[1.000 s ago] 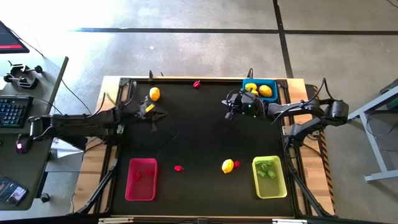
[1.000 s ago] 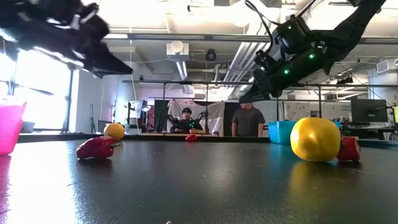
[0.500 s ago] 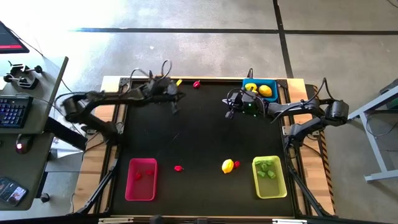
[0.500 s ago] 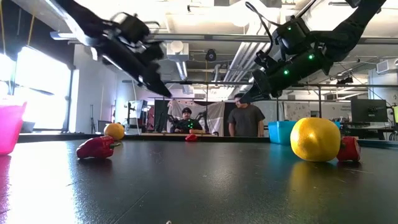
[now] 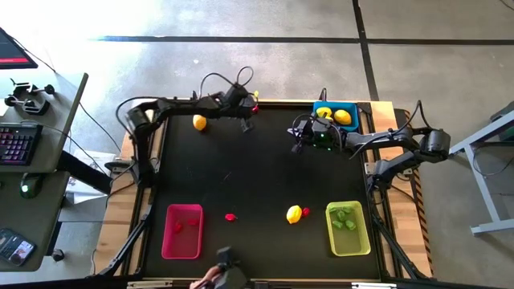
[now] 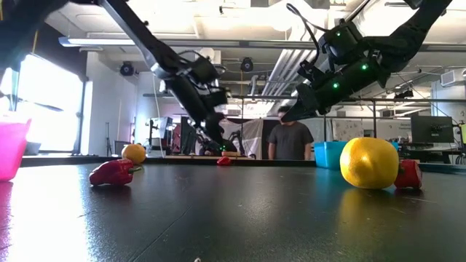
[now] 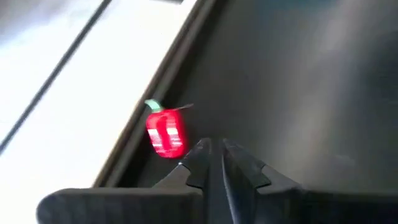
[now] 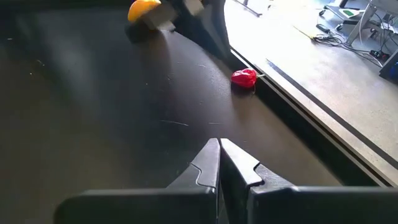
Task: Sort produce into baskets
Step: Put the red chili pepper into the red bin
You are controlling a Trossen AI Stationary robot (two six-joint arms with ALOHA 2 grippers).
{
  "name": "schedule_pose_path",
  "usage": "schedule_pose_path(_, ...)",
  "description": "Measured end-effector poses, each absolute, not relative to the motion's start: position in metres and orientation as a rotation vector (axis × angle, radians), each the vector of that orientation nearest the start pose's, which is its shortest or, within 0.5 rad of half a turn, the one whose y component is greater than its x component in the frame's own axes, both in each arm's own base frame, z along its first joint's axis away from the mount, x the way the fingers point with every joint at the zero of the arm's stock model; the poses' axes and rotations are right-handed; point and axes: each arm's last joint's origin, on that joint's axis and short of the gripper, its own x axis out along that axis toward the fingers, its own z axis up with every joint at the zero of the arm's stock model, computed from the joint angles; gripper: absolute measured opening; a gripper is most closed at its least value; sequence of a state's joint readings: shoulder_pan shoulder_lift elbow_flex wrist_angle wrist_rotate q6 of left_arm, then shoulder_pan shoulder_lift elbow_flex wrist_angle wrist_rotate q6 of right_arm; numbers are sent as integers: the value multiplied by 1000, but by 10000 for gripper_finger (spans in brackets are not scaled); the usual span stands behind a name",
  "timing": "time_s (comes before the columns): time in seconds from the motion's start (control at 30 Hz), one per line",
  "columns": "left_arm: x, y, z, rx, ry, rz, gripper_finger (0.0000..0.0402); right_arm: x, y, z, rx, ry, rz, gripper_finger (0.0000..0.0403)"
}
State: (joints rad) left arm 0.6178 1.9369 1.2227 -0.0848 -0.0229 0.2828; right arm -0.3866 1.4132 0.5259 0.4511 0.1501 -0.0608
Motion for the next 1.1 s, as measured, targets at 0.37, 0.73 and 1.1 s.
schedule_pose_path(0.37,351,257,150,57,895,553,151,246,-105,171,-6,461,-514,0)
schedule_pose_path(0.73,346,277,142,5,877,528,168,245,-105,171,-5,464,-515,0)
schedule_pose_path(1.1,333,288,140,-22,892,469,163,245,-105,170,-4,469,-514,0)
